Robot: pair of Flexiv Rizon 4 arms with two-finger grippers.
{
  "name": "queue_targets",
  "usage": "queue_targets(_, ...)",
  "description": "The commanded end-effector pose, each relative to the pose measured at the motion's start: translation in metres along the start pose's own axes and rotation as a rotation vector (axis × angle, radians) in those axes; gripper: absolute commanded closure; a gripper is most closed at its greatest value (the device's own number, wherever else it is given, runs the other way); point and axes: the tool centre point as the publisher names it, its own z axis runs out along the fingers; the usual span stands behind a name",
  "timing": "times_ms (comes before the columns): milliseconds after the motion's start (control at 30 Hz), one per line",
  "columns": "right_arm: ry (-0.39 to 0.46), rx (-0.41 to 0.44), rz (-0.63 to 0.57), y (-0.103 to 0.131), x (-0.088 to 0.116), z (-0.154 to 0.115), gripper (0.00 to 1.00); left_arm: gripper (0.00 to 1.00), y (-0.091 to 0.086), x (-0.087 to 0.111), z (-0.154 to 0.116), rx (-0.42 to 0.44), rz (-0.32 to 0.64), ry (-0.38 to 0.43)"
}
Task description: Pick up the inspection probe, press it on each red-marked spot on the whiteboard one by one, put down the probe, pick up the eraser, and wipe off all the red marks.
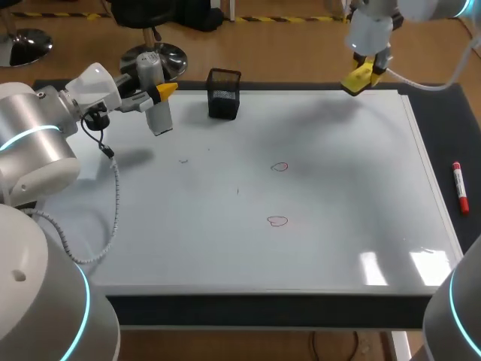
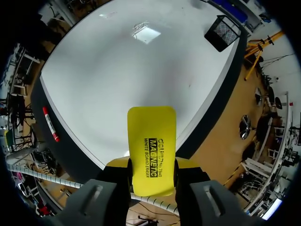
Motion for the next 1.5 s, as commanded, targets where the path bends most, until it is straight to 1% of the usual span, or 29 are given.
queue_targets(33, 0.003, 0.003, -0.001, 0.0, 0.0, -0.002, 1.0, 1.0, -0.001, 0.001, 0.001, 0.001, 0.002, -0.005)
queue_targets(733, 0.003, 0.003, -0.001, 0.0, 0.0, -0.002, 1.0, 1.0, -0.001, 0.001, 0.001, 0.001, 0.002, -0.005)
queue_targets(800, 0.003, 0.003, -0.001, 0.0, 0.0, -0.002, 1.0, 1.0, -0.001, -0.002, 0.0, 0.005, 0.009, -0.005)
queue_targets(900, 0.003, 0.003, -0.001, 0.0, 0.0, -0.002, 1.0, 1.0, -0.002, -0.001, 0.0, 0.016, 0.018, 0.006)
queue_targets(967, 0.003, 0.003, -0.001, 0.0, 0.0, -0.002, 1.0, 1.0, -0.003, 0.005, 0.001, 0.021, 0.02, 0.014)
queue_targets(1000, 0.003, 0.003, -0.001, 0.0, 0.0, -0.002, 1.0, 1.0, -0.004, 0.009, 0.001, 0.037, 0.025, 0.026)
queue_targets(1067, 0.003, 0.003, -0.001, 0.0, 0.0, -0.002, 1.0, 1.0, -0.007, 0.02, 0.004, 0.045, 0.026, 0.032)
queue_targets(1133, 0.003, 0.003, -0.001, 0.0, 0.0, -0.002, 1.0, 1.0, -0.01, 0.029, 0.008, 0.068, 0.03, 0.055)
queue_targets(1367, 0.003, 0.003, -0.001, 0.0, 0.0, -0.002, 1.0, 1.0, -0.021, 0.067, 0.029, 0.102, 0.037, 0.133)
queue_targets(1500, 0.003, 0.003, -0.001, 0.0, 0.0, -0.002, 1.0, 1.0, -0.027, 0.09, 0.044, 0.101, 0.038, 0.184)
